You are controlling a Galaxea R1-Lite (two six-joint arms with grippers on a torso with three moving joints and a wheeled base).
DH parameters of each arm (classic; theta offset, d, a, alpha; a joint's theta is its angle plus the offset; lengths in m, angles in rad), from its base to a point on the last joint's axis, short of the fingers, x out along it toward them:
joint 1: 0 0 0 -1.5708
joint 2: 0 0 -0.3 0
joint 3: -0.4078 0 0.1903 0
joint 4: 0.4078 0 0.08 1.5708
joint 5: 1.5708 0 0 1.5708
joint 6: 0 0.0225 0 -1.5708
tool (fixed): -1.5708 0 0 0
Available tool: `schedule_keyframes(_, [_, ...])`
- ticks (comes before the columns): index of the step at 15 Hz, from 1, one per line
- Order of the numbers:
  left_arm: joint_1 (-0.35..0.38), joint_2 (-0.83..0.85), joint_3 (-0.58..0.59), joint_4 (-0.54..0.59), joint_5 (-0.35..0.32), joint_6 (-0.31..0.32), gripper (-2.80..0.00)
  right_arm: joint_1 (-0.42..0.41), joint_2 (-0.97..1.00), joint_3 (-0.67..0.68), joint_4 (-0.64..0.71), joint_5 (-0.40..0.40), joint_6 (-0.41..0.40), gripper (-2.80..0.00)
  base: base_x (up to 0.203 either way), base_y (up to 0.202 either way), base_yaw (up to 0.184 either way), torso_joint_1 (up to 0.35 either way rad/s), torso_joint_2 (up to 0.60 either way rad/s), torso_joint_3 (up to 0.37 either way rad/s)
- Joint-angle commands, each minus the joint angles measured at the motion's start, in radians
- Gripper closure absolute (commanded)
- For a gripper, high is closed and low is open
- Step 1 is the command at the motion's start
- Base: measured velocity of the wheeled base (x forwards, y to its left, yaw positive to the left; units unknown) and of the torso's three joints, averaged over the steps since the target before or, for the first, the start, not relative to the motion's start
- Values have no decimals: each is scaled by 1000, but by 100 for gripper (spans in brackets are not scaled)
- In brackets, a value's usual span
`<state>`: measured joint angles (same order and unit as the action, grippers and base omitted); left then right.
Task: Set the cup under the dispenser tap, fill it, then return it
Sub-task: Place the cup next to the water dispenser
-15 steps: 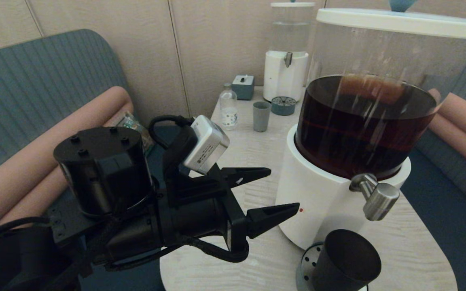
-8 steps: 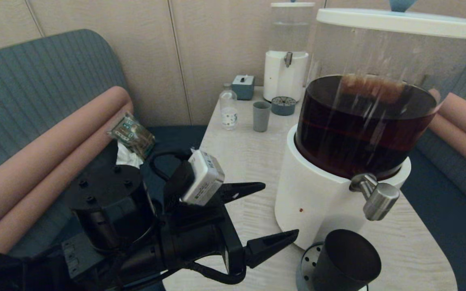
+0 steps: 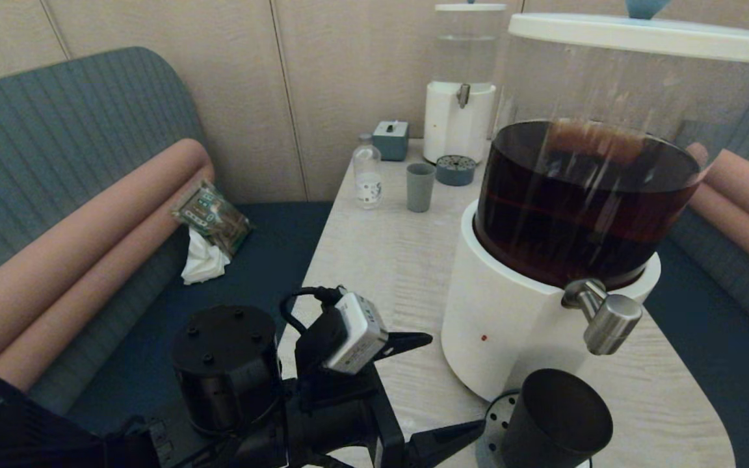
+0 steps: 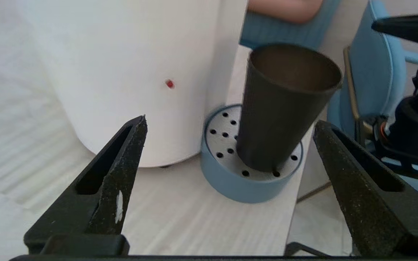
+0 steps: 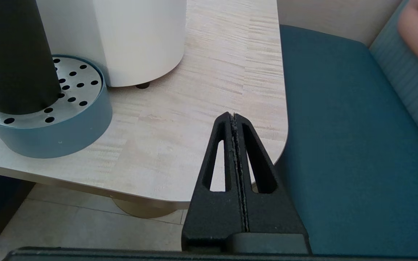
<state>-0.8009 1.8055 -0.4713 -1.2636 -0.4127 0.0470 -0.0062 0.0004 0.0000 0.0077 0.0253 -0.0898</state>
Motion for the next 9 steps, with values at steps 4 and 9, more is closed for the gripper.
schedule_keyframes(4, [-20,34,-21,-10,-1,-4,0,0,-2,9,0,0,-1,0,0,0,0,0,0,0])
schedule_keyframes(9, [-26,31,-29,-11,3,-12,0,0,-2,9,0,1,-1,0,0,0,0,0,0,0])
